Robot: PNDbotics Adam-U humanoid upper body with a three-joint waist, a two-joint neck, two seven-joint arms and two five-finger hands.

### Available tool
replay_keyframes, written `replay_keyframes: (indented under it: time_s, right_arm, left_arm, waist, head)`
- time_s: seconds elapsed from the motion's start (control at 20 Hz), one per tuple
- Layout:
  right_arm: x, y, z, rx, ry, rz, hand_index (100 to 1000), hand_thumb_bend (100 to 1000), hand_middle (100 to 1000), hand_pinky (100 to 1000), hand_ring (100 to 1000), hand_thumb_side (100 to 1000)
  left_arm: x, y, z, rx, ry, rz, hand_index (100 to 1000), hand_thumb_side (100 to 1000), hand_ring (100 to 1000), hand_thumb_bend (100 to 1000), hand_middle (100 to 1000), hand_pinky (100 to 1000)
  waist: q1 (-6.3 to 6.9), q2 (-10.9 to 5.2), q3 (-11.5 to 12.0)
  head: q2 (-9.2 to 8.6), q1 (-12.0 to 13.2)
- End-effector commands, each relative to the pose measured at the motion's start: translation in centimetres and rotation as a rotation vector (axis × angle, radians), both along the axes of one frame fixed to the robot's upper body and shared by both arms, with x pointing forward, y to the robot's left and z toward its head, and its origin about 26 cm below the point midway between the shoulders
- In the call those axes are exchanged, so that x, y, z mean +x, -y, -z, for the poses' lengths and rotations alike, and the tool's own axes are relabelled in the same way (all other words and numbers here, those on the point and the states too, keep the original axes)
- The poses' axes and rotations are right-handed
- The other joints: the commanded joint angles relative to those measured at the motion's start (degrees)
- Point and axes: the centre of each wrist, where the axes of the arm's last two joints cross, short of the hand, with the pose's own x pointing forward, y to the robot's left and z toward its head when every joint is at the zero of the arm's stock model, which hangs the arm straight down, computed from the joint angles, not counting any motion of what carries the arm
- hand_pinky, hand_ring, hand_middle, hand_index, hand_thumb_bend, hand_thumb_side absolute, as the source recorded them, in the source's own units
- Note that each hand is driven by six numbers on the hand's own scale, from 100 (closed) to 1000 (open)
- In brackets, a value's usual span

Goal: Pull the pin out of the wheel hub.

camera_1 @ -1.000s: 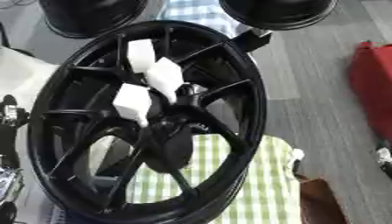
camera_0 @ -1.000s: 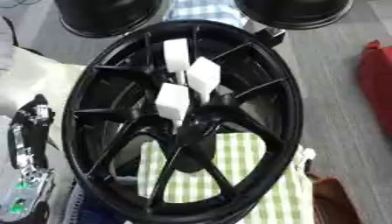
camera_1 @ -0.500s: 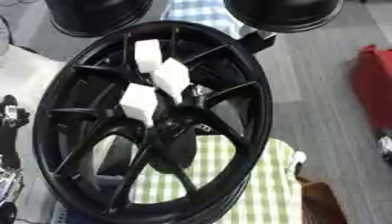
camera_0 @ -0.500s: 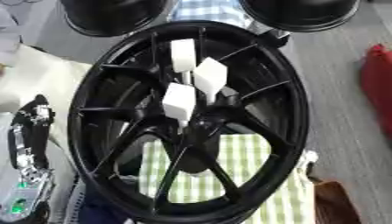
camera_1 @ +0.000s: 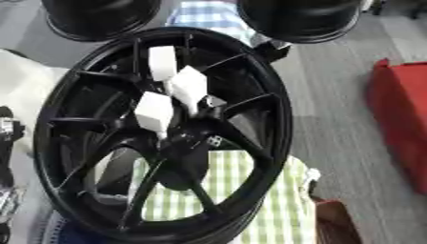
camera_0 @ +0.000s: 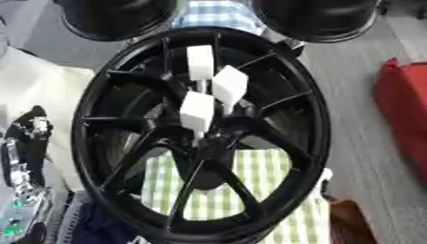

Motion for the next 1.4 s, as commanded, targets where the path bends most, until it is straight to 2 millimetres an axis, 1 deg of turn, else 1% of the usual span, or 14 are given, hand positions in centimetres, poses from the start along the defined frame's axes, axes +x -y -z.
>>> replay_keyframes:
  time_s: [0.05, 0.3, 0.45, 0.6, 0.7, 0.95, 1.15, 1.4]
  right_arm:
    - [0.0, -1.6, -3.5, -0.162, 0.007, -0.076, 765, 422, 656, 770, 752, 313]
    - [3.1, -5.1, -5.6, -0.321, -0.004, -0.172, 767, 450, 666, 787, 756, 317]
    - [4.6, -7.6, -6.3, -0.408, 0.009, -0.235, 767, 476, 673, 799, 761, 307]
    - [5.9, -10.3, -6.4, -0.493, 0.014, -0.315, 767, 511, 677, 805, 764, 294]
    - [6.7, -12.3, -6.3, -0.540, 0.008, -0.377, 767, 528, 679, 806, 765, 284]
    - [8.3, -16.6, -5.2, -0.625, -0.018, -0.502, 768, 528, 683, 808, 768, 279]
    - [9.2, -18.9, -4.0, -0.653, -0.035, -0.551, 770, 523, 689, 811, 771, 274]
    - [9.5, -21.7, -2.0, -0.693, -0.044, -0.604, 772, 525, 692, 806, 769, 277]
  left_arm:
    - [-0.2, -1.6, -1.1, 0.048, 0.019, -0.025, 750, 616, 626, 299, 533, 716]
    - [-0.8, -2.5, -0.9, 0.068, 0.008, -0.044, 750, 616, 626, 298, 533, 716]
    - [-1.1, -2.9, -0.9, 0.077, 0.005, -0.052, 750, 618, 627, 298, 533, 716]
    - [-1.2, -3.1, -0.9, 0.083, 0.004, -0.055, 751, 618, 627, 298, 533, 717]
    - [-1.3, -3.2, -1.0, 0.086, 0.003, -0.057, 751, 618, 627, 298, 533, 716]
    - [-1.6, -3.7, -0.9, 0.096, -0.002, -0.066, 751, 619, 627, 297, 533, 717]
    - [-1.7, -3.8, -0.9, 0.101, -0.005, -0.069, 751, 619, 628, 296, 533, 717]
    - [-1.6, -3.7, -0.8, 0.099, -0.009, -0.065, 751, 619, 628, 296, 533, 717]
  waist:
    - [-0.47, -1.82, -0.3]
    - [-1.35, -2.32, -1.2]
    - [-1.78, -2.31, -1.7]
    - [-2.05, -2.27, -2.0]
    - [-2.15, -2.27, -2.2]
    - [-2.47, -2.40, -2.7]
    - [-2.56, -2.53, -3.0]
    - [-2.36, -2.75, -2.8]
  head:
    - [0.64, -0.3]
    - [1.08, 0.3]
    - [1.11, 0.4]
    - [0.98, 0.4]
    - [0.82, 0.5]
    - [0.71, 0.8]
    - [0.96, 0.8]
    - [0.86, -0.6]
